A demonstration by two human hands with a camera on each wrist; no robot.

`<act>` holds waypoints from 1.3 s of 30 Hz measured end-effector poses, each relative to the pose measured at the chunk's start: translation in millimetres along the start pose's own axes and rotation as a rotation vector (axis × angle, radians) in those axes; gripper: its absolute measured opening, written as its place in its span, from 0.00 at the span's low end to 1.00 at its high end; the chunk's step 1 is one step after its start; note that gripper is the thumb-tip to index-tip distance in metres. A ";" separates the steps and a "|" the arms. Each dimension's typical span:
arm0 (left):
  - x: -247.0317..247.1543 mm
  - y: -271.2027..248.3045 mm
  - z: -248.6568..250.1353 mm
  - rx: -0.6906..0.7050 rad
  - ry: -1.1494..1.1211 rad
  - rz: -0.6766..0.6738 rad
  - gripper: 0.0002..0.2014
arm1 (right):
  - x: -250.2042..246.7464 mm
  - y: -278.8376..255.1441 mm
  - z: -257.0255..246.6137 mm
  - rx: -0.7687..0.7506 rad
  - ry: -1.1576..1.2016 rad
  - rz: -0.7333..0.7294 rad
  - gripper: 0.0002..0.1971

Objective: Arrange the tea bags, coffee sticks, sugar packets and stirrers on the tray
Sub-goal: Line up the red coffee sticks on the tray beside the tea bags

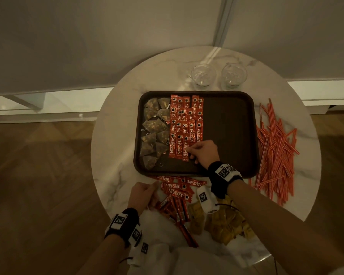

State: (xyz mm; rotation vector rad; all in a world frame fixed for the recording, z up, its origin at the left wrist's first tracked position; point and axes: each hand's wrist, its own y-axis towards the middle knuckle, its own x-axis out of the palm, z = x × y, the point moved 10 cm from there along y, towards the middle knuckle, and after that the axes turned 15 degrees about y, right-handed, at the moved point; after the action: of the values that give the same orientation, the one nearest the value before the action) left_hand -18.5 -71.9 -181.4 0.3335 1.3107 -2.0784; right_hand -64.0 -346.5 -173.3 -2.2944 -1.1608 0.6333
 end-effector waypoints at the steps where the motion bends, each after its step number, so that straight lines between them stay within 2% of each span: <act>1: 0.3 -0.2 0.4 0.003 -0.002 -0.002 0.30 | -0.4 0.7 0.8 0.005 0.000 0.007 0.07; 15: 2.7 4.1 -4.3 -0.004 0.024 -0.010 0.28 | -11.4 -13.6 1.1 -0.001 0.103 0.056 0.10; 20: 4.0 -2.0 -5.6 0.024 -0.037 -0.019 0.20 | -18.8 -48.0 -0.1 -0.098 0.139 0.031 0.09; 22: 2.4 -10.2 -4.7 0.085 -0.019 0.015 0.16 | -20.9 -65.6 3.1 -0.126 0.146 0.014 0.10; 25: 1.7 -28.4 0.1 0.212 0.108 0.110 0.05 | -20.8 -92.9 20.2 -0.118 0.127 -0.036 0.13; 26: 2.5 -34.7 2.2 0.246 0.159 0.142 0.01 | -19.4 -100.9 28.8 -0.111 0.096 -0.055 0.15; 28: 7.9 -44.5 5.7 0.289 0.308 0.193 0.06 | -14.2 -114.2 46.2 -0.089 -0.008 -0.090 0.18; 31: 20.5 -52.4 9.8 0.319 0.490 0.220 0.10 | -1.2 -123.1 64.3 -0.091 -0.162 -0.145 0.13; 35: 27.1 -57.1 7.8 0.322 0.530 0.228 0.13 | 15.2 -122.1 63.4 -0.131 -0.420 -0.148 0.12; 37: 29.8 -60.2 3.7 0.312 0.544 0.213 0.12 | 24.8 -121.8 62.0 -0.132 -0.481 -0.155 0.13; 39: 31.4 -63.8 -0.9 0.300 0.554 0.195 0.11 | 35.0 -121.6 62.2 -0.137 -0.498 -0.169 0.10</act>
State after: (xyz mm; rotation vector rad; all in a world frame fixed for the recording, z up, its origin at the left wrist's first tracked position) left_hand -83.4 -64.8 -153.1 1.1884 1.1911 -2.0864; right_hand -155.7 -241.2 -153.8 -2.1761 -1.6480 1.1310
